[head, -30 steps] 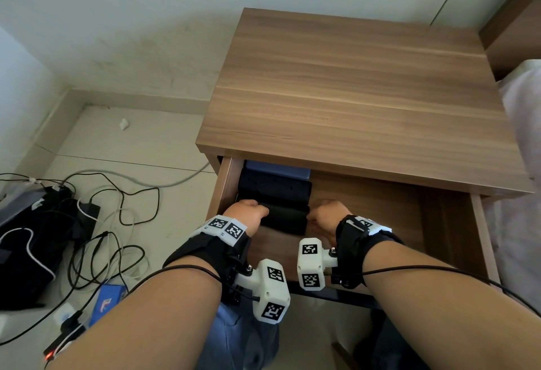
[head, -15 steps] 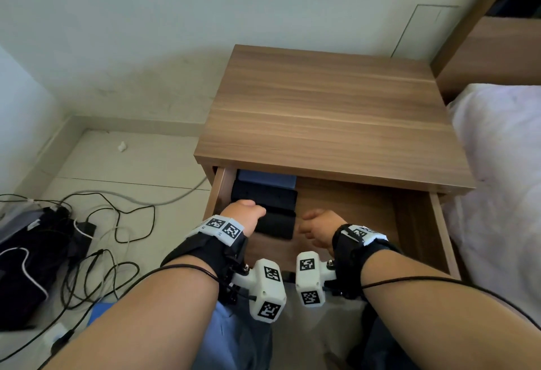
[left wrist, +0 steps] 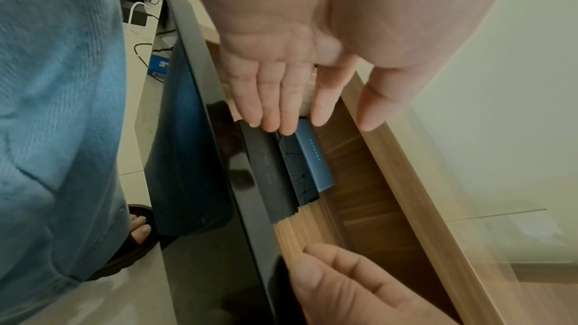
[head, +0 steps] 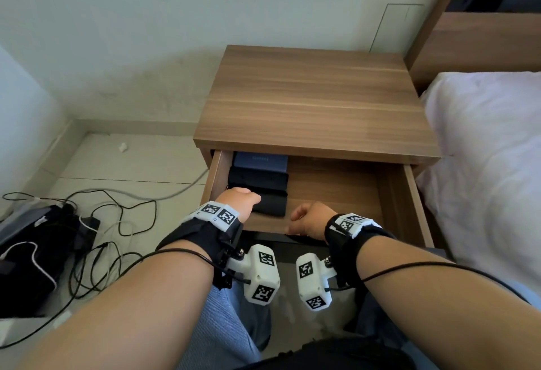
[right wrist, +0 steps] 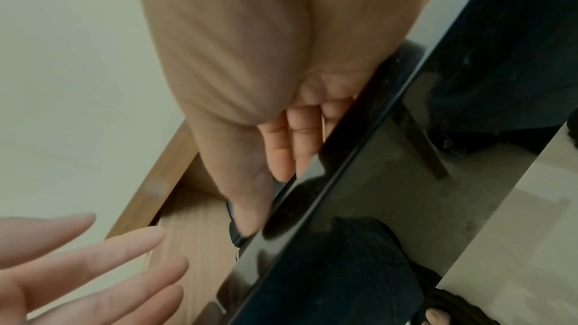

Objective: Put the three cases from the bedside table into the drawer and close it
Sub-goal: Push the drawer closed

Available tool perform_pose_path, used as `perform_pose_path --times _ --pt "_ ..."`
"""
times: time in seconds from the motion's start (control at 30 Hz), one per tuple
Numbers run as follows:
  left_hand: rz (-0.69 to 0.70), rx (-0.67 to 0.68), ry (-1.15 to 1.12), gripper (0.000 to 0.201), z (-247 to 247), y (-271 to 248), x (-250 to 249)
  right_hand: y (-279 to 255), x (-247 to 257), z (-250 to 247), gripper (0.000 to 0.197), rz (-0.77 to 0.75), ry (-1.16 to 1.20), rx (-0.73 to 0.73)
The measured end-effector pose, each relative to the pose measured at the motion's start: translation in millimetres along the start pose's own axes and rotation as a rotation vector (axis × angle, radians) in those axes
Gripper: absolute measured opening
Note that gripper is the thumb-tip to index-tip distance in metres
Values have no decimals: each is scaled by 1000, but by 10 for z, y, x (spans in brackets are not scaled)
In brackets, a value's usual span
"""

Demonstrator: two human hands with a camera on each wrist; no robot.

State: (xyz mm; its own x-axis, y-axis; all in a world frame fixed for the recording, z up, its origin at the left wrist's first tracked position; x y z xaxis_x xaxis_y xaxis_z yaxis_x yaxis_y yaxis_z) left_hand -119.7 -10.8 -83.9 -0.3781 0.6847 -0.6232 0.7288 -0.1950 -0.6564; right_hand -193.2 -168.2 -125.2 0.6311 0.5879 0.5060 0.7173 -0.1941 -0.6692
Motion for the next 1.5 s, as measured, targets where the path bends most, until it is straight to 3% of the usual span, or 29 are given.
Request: perform_pose_path --times 0.17,0.37,0.6,0.8,1.0,1.17,1.33,1.5 --pt "4 2 10 11 -27 16 21 -94 31 84 55 -26 -158 97" --pt "-25 -18 -37 29 -63 57 15 -80 89 151 65 -31 -400 109" --pt "-24 -22 -78 30 -113 124 -71 9 204 -19 77 -47 -467 60" --pt "-36 5 -79 12 -150 200 -165 72 432 -354 82 -139 -719 -237" --pt "12 -45 -98 29 -225 309 -325 74 687 -591 91 -292 -853 -551" --pt "39 -60 -104 31 -236 373 -450 275 730 -758 105 -228 -838 -596" --pt "39 -65 -104 29 -228 481 -492 351 799 -842 88 -253 -846 -658" --pt "21 -62 -99 15 -219 587 -503 424 871 -894 67 -263 -859 -675"
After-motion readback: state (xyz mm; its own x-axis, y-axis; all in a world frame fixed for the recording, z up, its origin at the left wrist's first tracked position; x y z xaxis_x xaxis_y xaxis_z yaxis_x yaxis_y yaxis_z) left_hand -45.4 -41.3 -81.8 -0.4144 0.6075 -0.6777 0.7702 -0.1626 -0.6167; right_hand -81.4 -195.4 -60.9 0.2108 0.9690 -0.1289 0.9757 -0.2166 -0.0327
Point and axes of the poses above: each hand's wrist, its own y-axis towards the middle knuckle, its own z-axis out of the palm, x = y × z, the point moved 8 cm from there along y, towards the middle knuckle, and after that the axes turned 7 degrees about -y, right-handed, at the moved point
